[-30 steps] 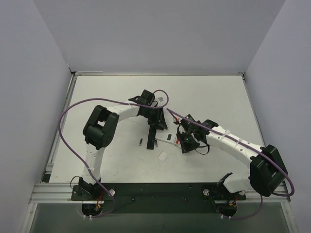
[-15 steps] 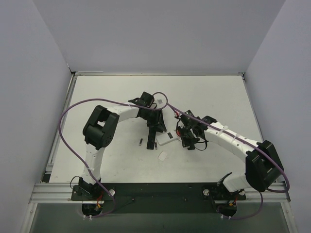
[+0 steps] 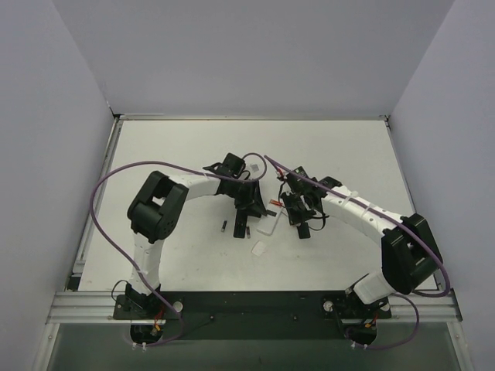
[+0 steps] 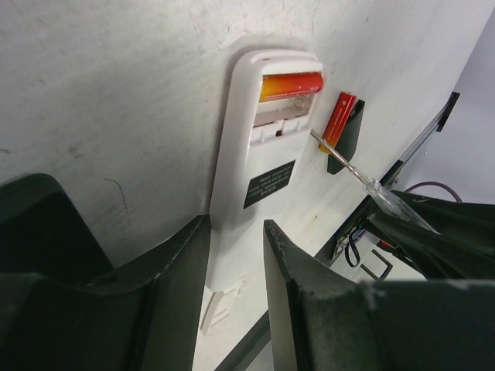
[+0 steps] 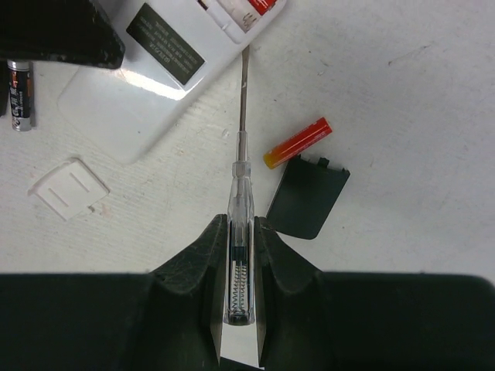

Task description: Unload the batteries from the remote control

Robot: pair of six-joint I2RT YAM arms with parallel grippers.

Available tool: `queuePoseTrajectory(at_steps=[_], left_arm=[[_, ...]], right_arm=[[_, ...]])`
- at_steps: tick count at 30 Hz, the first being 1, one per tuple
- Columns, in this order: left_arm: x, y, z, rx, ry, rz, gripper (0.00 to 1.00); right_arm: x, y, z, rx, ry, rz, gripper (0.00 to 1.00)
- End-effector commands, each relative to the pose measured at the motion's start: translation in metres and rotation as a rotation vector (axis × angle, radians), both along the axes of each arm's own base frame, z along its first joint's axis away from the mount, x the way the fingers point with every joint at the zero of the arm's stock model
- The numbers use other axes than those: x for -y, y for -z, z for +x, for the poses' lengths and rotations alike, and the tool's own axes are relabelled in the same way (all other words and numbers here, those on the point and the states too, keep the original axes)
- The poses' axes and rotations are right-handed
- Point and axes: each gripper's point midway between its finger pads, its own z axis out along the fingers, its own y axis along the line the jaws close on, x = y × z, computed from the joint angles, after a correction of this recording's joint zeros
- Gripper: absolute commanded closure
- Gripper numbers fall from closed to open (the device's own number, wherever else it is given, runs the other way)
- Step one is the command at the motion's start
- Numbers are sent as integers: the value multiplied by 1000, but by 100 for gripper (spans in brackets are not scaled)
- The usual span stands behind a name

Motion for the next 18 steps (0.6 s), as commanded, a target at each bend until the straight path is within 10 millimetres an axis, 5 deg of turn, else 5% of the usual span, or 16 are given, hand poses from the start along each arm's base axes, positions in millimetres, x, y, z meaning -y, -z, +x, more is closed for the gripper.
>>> queuePoseTrajectory(at_steps=[1,11,18], left_arm=[[16,-36,-3,68,15,-97,56],[24,-59,-12,77,7,-150,56],[18,-71,26,126,-42,-135,56]], right_arm=[[-1,-9,17,44,-20,-18,100],[4,-15,33,85,-80,-44,100],[4,-31,36,122,-50,-15,100]])
